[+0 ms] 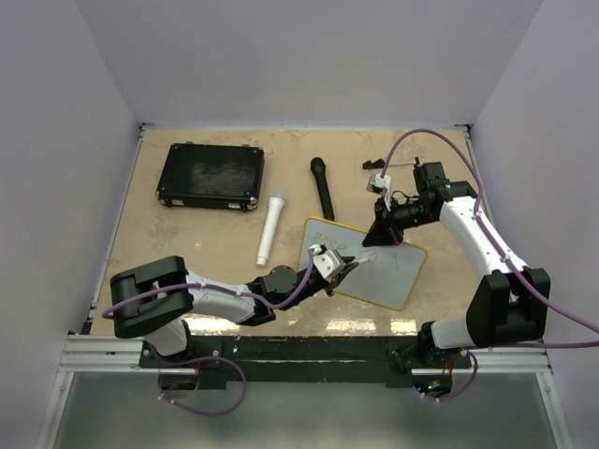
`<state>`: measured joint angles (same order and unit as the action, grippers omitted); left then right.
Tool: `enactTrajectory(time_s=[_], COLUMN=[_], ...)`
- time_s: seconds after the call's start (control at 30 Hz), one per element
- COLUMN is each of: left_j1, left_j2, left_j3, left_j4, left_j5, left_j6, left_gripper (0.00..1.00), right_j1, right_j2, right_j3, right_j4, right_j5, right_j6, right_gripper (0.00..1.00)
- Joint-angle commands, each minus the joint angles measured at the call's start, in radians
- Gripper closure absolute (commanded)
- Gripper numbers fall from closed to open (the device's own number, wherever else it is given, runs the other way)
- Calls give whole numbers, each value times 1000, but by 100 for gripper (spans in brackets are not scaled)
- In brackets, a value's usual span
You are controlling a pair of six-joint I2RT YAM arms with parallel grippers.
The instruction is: Write a sentence on the whiteboard
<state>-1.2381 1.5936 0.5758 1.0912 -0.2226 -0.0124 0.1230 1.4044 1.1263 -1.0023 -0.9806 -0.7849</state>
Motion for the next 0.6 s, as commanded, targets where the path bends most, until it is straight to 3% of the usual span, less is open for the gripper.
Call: enactTrajectory(time_s=[0.0, 0.57], left_j1=[12, 12], left_j2=[-27, -35], left_j3=[19, 29], left_j4=[58, 76], left_j5=[-29, -9], left_j6=[40, 57], left_gripper=[100, 100], right_j1=[-2, -2], right_j2=[-24, -22], right_j3=[0, -2], right_j4=[22, 22], right_j5=[-40, -38], right_j6=[-50, -50], right_gripper=[100, 100])
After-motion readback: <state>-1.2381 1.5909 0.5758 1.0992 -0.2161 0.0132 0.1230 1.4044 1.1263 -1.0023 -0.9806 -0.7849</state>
